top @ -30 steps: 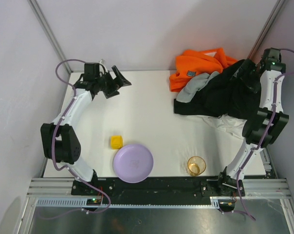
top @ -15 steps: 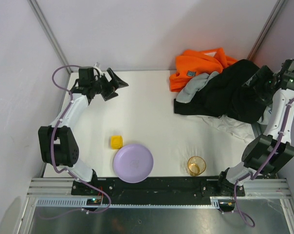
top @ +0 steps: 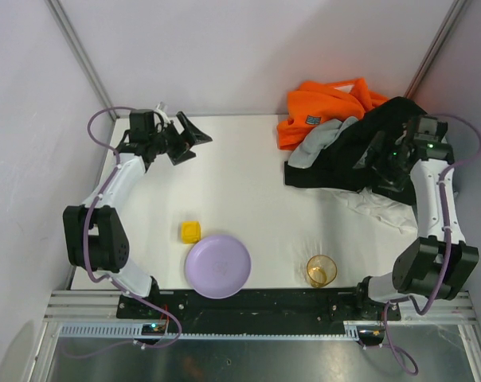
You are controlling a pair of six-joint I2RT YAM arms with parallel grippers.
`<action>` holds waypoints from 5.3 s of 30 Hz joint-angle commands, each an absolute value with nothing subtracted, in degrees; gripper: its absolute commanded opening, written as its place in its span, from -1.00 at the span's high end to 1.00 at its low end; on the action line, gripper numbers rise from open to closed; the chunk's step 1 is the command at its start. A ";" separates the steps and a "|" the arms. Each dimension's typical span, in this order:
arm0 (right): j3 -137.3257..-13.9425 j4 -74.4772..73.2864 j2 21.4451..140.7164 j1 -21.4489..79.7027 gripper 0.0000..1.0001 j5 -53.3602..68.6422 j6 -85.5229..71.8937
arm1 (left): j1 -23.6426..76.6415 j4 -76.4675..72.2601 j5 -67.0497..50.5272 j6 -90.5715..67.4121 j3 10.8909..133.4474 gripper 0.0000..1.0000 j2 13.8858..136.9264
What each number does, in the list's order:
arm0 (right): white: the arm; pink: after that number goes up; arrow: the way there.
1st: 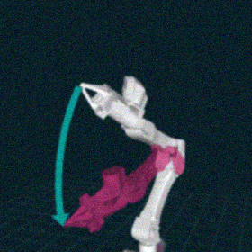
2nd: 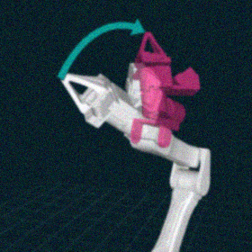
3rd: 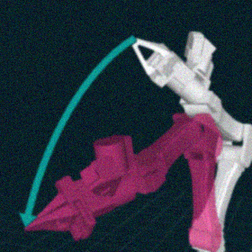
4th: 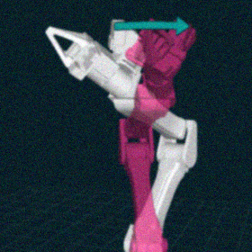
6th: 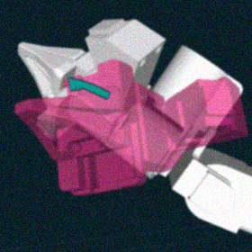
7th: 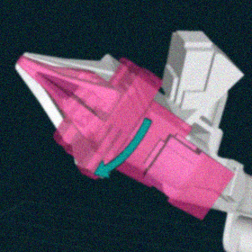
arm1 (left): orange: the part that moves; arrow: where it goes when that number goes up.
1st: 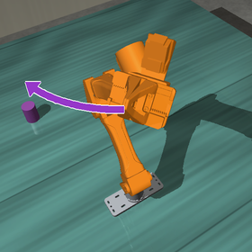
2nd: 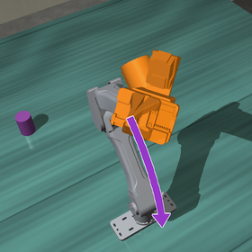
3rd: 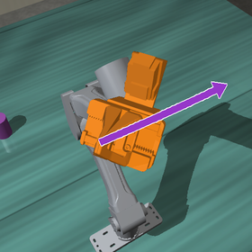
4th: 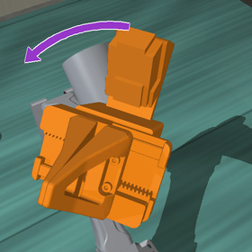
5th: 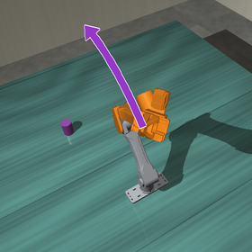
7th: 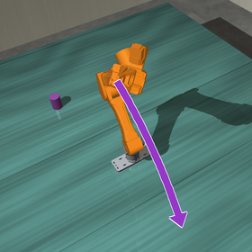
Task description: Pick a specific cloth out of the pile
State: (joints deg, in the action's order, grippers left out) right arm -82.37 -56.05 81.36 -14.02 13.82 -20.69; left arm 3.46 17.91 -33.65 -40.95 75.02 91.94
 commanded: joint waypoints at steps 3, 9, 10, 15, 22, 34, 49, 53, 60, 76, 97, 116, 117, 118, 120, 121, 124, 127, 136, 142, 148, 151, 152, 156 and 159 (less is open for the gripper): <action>-76.93 -53.39 81.25 -5.73 -0.99 10.21 -23.47 | 5.59 16.50 -36.23 -37.45 75.84 -0.99 90.07; -73.17 -51.65 86.62 -2.37 -0.99 9.52 -24.36 | 8.84 19.54 -34.88 -33.49 77.65 -0.99 91.67; -72.40 -51.23 87.43 -2.37 -0.99 9.51 -24.53 | 9.65 21.29 -33.74 -32.26 78.46 -0.99 92.02; -70.34 -49.43 91.25 -3.63 -0.99 9.17 -24.73 | 14.33 30.76 -25.33 -24.64 83.50 -0.99 94.37; -70.27 -47.38 94.96 -6.56 -0.98 8.77 -23.70 | 19.95 40.76 -12.03 -17.93 90.11 -0.99 98.77; -88.36 -50.01 104.78 -7.48 -0.96 7.97 -21.11 | 24.23 43.03 -19.07 -21.55 101.98 -0.99 111.79; -131.11 -60.53 136.17 -4.71 -0.90 6.29 -17.31 | 27.76 42.97 -36.34 -39.34 128.83 -0.99 134.21; -142.33 -60.91 142.18 -6.00 -0.88 10.75 -19.77 | 30.04 42.79 -40.08 -44.32 135.98 -0.99 140.09; -139.32 -53.89 142.55 -10.47 -0.83 23.60 -28.30 | 32.67 41.03 -42.14 -55.73 143.62 -0.99 146.59; -135.40 -50.54 138.74 -15.49 -0.82 34.53 -32.52 | 42.65 31.37 -35.75 -84.32 143.50 -0.85 154.22; -130.07 -50.29 134.54 -16.96 -0.83 37.22 -30.90 | 50.87 17.67 -21.48 -97.86 147.61 -0.18 166.37; -130.50 -49.56 134.18 -18.45 -0.83 41.61 -33.28 | 47.44 12.88 -16.35 -71.54 143.13 0.98 155.98; -130.55 -49.52 133.98 -18.76 -0.83 41.77 -33.43 | 47.14 12.99 -16.79 -69.12 142.36 0.99 154.80; -130.54 -49.46 133.78 -19.14 -0.83 42.11 -33.59 | 46.86 13.22 -16.96 -66.95 141.27 0.99 153.38; -130.41 -49.48 133.51 -19.88 -0.83 42.74 -34.02 | 46.56 13.74 -16.92 -62.66 138.19 0.99 150.21; -130.38 -49.52 133.42 -20.18 -0.83 42.90 -34.15 | 46.49 14.34 -16.94 -60.33 136.86 0.99 148.71; -130.17 -49.73 133.22 -21.30 -0.83 42.88 -34.10 | 45.93 17.54 -17.03 -52.29 133.41 0.98 144.42; -129.56 -49.89 132.72 -22.47 -0.83 42.56 -33.77 | 44.97 21.84 -16.58 -45.44 129.19 0.99 139.46; -127.00 -49.79 131.46 -24.92 -0.84 42.32 -33.08 | 41.48 26.30 -9.46 -34.42 107.08 0.98 123.17; -125.77 -49.52 131.33 -24.56 -0.84 42.81 -32.69 | 41.69 26.70 -11.80 -32.35 103.78 -0.11 121.85; -125.46 -49.61 131.31 -24.56 -0.84 42.89 -32.35 | 43.36 27.97 -11.72 -28.96 108.79 -0.78 124.56; -125.12 -49.65 131.17 -24.46 -0.84 42.89 -32.30 | 44.27 29.34 -13.45 -27.39 112.42 -0.94 127.31; -125.00 -49.61 131.11 -24.45 -0.84 42.85 -32.28 | 44.55 29.83 -14.11 -26.79 113.60 -0.96 128.39; -124.71 -49.70 131.01 -24.36 -0.84 42.72 -32.16 | 45.38 30.97 -17.06 -25.54 118.46 -0.99 133.13; -124.64 -49.92 130.97 -24.35 -0.84 42.51 -31.88 | 45.75 31.05 -19.24 -24.18 120.95 -0.99 136.26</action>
